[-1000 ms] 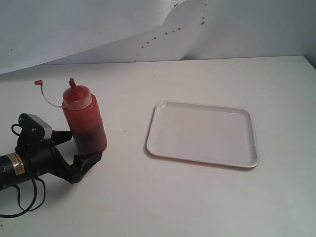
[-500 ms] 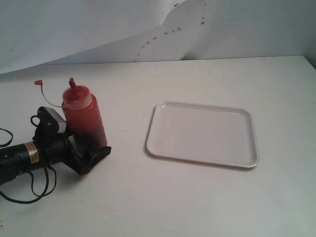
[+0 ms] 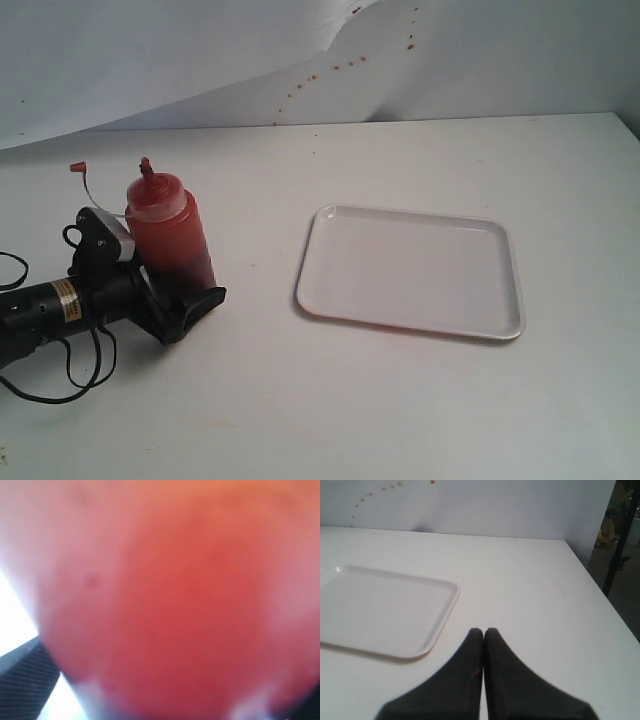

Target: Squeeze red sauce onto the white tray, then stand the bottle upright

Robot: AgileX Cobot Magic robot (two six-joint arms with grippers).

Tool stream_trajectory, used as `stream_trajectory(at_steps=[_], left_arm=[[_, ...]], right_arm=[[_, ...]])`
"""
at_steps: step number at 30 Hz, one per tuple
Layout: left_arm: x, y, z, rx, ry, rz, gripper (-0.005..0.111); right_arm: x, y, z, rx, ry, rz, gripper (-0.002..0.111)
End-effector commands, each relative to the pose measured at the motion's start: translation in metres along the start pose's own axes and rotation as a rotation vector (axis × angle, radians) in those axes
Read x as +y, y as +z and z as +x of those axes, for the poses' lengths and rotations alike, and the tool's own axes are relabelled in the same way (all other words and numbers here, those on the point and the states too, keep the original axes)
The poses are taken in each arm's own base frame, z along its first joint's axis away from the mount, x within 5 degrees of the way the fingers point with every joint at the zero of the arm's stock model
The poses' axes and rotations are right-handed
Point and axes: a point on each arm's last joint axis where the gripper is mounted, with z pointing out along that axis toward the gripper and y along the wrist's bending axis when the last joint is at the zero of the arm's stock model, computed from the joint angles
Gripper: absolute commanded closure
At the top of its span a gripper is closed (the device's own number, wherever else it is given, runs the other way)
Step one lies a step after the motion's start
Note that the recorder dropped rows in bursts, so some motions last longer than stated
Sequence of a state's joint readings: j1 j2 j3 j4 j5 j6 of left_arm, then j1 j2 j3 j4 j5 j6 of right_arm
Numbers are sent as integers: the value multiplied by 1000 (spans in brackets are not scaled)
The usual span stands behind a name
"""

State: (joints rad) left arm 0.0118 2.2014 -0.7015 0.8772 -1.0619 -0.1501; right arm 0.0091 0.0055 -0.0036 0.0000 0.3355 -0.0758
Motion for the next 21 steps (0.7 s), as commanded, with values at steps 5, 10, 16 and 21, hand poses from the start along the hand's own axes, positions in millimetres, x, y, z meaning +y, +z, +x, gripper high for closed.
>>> stream_trajectory(at_steps=[5, 10, 16, 21], left_arm=[[0, 1, 4, 36, -2, -2, 49], [1, 0, 5, 47, -2, -4, 100], [1, 0, 4, 45, 1, -3, 106], [1, 0, 4, 42, 1, -3, 106]], right_arm=[[0, 0, 1, -3, 2, -2, 108], [0, 0, 1, -3, 2, -2, 108], [0, 0, 1, -3, 2, -2, 108], [0, 0, 1, -3, 2, -2, 108]])
